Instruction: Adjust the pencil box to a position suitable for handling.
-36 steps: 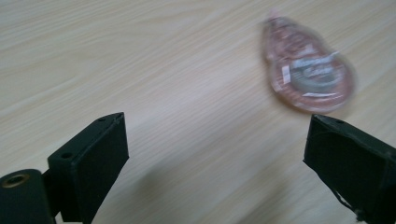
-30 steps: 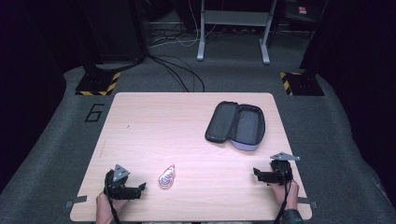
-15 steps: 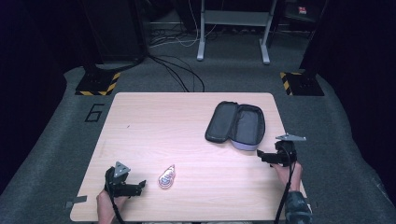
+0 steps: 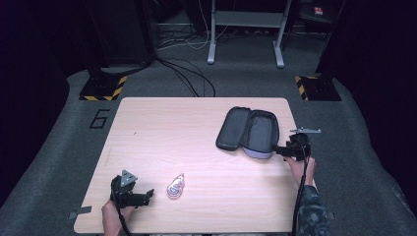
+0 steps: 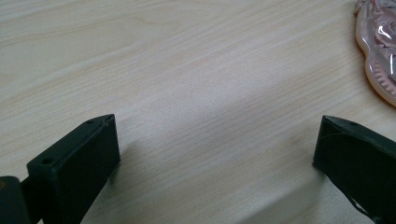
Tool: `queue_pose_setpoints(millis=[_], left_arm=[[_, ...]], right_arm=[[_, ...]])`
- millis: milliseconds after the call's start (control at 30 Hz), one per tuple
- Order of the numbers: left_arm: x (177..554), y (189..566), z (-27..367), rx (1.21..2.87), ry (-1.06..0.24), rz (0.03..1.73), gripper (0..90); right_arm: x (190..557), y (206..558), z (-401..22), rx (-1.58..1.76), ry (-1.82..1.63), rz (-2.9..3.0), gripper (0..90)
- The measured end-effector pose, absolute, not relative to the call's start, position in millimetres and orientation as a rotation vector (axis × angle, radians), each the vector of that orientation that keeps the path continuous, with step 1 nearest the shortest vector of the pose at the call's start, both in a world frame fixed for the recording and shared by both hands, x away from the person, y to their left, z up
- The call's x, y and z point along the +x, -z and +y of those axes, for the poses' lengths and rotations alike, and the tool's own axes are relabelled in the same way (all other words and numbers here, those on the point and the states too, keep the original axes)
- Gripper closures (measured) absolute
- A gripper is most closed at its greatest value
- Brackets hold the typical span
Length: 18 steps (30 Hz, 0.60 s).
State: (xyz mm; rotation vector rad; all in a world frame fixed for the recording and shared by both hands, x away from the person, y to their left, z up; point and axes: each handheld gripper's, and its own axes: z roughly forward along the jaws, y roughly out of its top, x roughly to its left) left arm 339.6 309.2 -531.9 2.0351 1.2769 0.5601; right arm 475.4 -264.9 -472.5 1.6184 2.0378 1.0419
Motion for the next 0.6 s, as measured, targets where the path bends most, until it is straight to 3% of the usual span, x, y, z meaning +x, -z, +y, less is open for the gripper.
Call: queue_pose_setpoints(millis=[433, 600], left_arm=[[340, 532, 310, 2.039, -0.563, 1.273, 0.4], [340, 532, 309, 2.033, -0.559, 1.278, 0.5]], right_arm=[[502, 487, -261, 1.692, -0.997, 2.076, 73.8], [498, 486, -256, 1.704, -0.995, 2.083, 81.8]])
